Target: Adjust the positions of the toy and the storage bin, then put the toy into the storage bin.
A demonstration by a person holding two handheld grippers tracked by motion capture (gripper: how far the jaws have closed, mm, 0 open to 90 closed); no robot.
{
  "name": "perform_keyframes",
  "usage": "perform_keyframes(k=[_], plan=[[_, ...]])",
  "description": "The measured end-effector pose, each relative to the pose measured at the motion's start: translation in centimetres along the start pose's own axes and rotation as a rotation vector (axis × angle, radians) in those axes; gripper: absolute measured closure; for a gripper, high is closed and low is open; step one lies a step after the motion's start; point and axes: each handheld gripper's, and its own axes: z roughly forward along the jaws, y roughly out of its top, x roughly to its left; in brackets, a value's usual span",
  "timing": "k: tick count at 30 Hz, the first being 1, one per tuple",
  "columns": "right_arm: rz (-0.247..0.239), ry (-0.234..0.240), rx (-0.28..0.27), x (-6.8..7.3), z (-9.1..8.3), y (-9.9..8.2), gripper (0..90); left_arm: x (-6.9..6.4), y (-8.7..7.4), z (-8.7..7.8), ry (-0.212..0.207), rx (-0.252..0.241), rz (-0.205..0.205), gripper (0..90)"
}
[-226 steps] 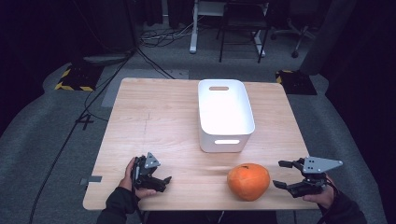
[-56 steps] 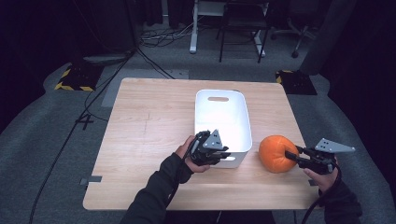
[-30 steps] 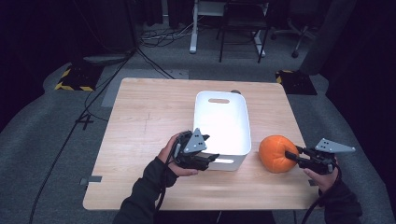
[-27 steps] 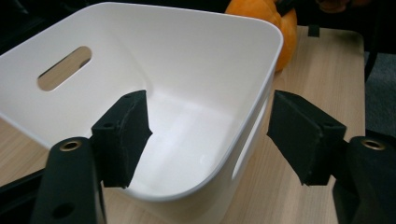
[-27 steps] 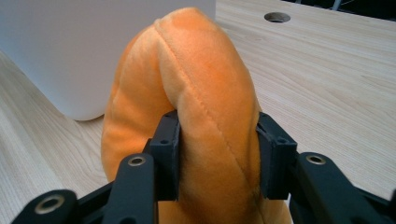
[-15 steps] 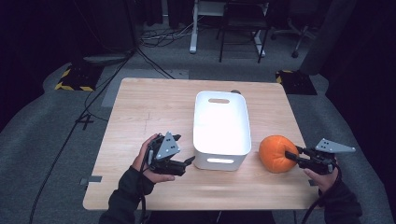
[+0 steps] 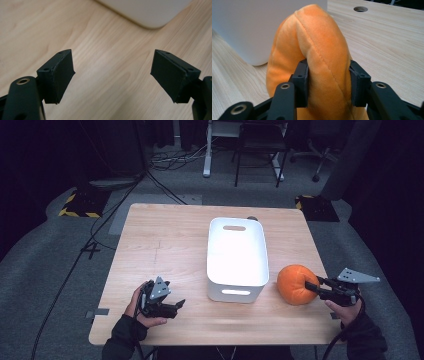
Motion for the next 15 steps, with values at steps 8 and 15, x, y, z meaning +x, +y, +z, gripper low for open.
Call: perform_keyframes(k=[8, 15], plan=[[-0.016, -0.004, 0.01, 0.6, 0.1, 0.3, 58.7, 0.8, -2.7, 0.3, -0.023, 0.064, -0.083, 20.6], [-0.026, -0.005, -0.007, 0.9, 0.1, 0.4, 63.3, 1.1, -3.8, 0.8, 0.012, 0.086, -0.084, 19.1]])
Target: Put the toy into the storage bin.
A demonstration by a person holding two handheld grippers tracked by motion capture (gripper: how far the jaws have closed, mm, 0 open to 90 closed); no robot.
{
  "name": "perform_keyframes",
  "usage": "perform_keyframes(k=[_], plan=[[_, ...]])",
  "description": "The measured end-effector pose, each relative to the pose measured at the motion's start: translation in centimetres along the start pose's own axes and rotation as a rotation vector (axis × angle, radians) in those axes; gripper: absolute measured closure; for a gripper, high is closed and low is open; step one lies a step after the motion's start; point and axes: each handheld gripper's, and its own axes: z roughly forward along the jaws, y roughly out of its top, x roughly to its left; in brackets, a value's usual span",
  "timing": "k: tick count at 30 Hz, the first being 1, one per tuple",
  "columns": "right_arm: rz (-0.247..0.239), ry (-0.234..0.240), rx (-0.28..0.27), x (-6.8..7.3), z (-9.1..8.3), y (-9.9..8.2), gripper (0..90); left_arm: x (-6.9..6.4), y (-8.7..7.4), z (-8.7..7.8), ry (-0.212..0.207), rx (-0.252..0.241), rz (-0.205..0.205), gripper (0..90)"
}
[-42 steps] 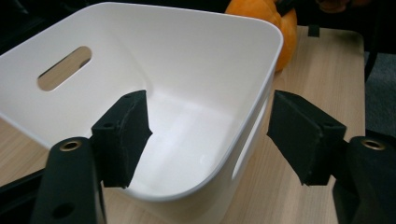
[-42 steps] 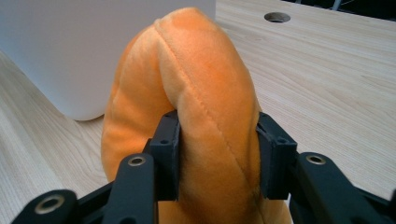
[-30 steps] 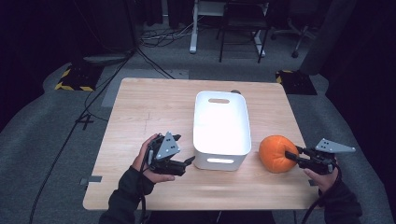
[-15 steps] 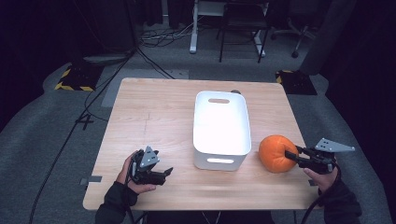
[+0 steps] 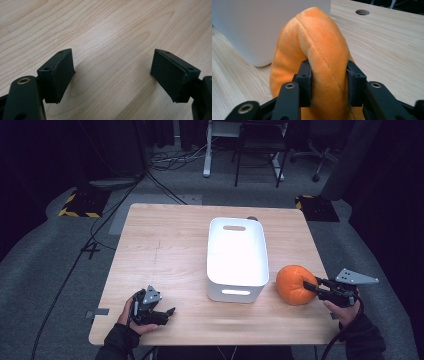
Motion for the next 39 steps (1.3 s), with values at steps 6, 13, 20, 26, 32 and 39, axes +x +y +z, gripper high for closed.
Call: perform_keyframes(k=[6, 13, 20, 26, 32, 39], plan=[[-0.023, 0.007, -0.014, 0.5, -0.4, 0.3, 66.5, 0.0, 0.0, 0.0, 0.005, 0.005, 0.0, 17.7], [-0.028, -0.016, -0.044, 0.9, -0.7, 1.0, 67.4, 0.0, 0.0, 0.0, 0.008, 0.002, -0.002, 17.3], [-0.027, -0.027, -0.098, 0.8, -1.3, 2.0, 67.5, 0.0, 0.0, 0.1, 0.008, -0.001, 0.004, 17.2], [-0.03, -0.036, -0.115, 0.8, -1.7, 2.8, 67.5, 0.0, 0.0, 0.0, 0.006, 0.004, -0.003, 17.2], [-0.027, -0.041, -0.124, 0.7, -2.1, 3.5, 67.5, 0.0, 0.0, 0.0, 0.006, 0.003, -0.003, 17.2], [-0.043, -0.05, -0.135, 0.5, -2.5, 4.9, 67.4, 0.0, 0.0, 0.0, 0.007, 0.004, -0.006, 17.2]])
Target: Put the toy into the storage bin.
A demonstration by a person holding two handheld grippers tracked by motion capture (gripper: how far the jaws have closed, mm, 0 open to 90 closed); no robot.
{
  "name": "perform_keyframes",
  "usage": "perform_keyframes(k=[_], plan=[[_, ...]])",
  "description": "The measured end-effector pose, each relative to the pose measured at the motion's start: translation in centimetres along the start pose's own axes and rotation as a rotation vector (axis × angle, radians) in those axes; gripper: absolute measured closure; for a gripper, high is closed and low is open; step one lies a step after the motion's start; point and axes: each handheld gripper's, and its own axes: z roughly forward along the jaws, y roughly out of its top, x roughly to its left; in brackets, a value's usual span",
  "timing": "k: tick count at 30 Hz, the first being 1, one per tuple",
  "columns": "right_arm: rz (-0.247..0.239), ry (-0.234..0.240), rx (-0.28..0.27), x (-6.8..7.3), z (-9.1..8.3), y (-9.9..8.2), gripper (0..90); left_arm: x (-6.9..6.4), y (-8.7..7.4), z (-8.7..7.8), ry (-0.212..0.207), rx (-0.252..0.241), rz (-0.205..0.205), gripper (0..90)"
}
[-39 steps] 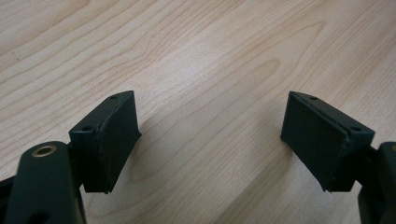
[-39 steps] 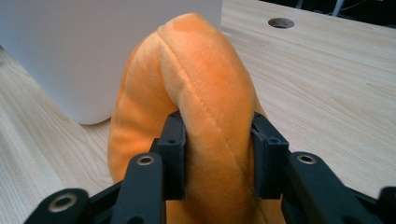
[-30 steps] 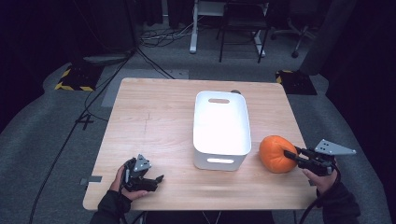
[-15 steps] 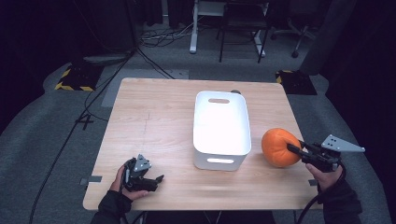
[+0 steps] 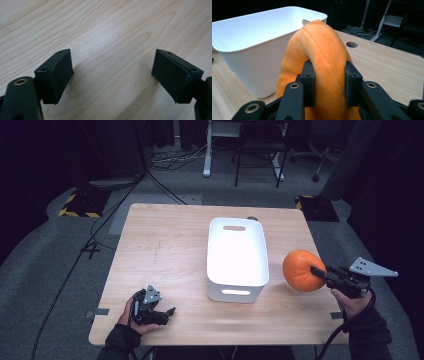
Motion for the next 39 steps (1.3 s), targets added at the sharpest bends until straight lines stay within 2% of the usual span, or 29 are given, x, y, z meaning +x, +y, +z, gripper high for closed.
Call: perform_keyframes(k=[3, 7, 35, 39], plan=[[-0.016, -0.005, -0.012, 0.0, -0.1, 0.6, 67.3, 0.0, 0.0, 0.0, 0.001, -0.001, 0.0, 17.2], [-0.009, 0.002, -0.018, 0.0, -0.2, 1.2, 67.3, 0.0, 0.0, 0.0, 0.001, -0.003, -0.004, 17.2], [-0.044, 0.017, -0.08, 0.4, -0.4, 5.0, 67.1, -0.1, 0.0, 0.0, 0.008, -0.005, -0.013, 17.4], [-0.064, 0.024, -0.084, 0.7, -0.2, 5.7, 67.1, -0.1, 0.0, 0.0, 0.002, -0.001, -0.008, 17.4]])
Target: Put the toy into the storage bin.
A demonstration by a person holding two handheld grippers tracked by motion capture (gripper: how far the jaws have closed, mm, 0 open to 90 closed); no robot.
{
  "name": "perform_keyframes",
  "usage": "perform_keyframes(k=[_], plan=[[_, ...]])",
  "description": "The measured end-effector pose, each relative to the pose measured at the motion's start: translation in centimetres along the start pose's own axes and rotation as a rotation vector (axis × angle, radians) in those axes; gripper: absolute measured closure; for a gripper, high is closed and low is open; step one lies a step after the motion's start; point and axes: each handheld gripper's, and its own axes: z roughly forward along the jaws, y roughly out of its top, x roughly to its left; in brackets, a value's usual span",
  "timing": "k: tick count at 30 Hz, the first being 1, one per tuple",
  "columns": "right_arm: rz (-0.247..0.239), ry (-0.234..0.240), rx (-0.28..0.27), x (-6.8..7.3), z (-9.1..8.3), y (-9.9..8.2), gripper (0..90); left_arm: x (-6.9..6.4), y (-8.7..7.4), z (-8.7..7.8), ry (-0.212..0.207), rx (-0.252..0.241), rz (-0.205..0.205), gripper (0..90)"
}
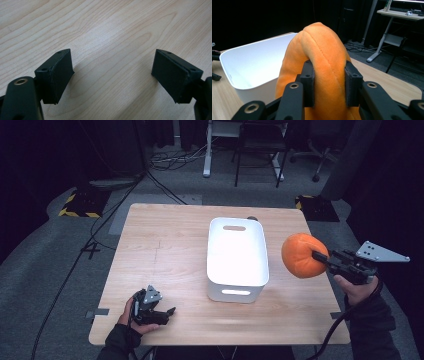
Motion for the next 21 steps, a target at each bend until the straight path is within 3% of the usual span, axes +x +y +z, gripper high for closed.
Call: perform_keyframes(k=[21], plan=[[-0.042, 0.046, -0.038, 1.1, 1.4, 3.1, 67.0, 0.0, 0.0, 0.0, 0.001, 0.0, -0.008, 17.4]])
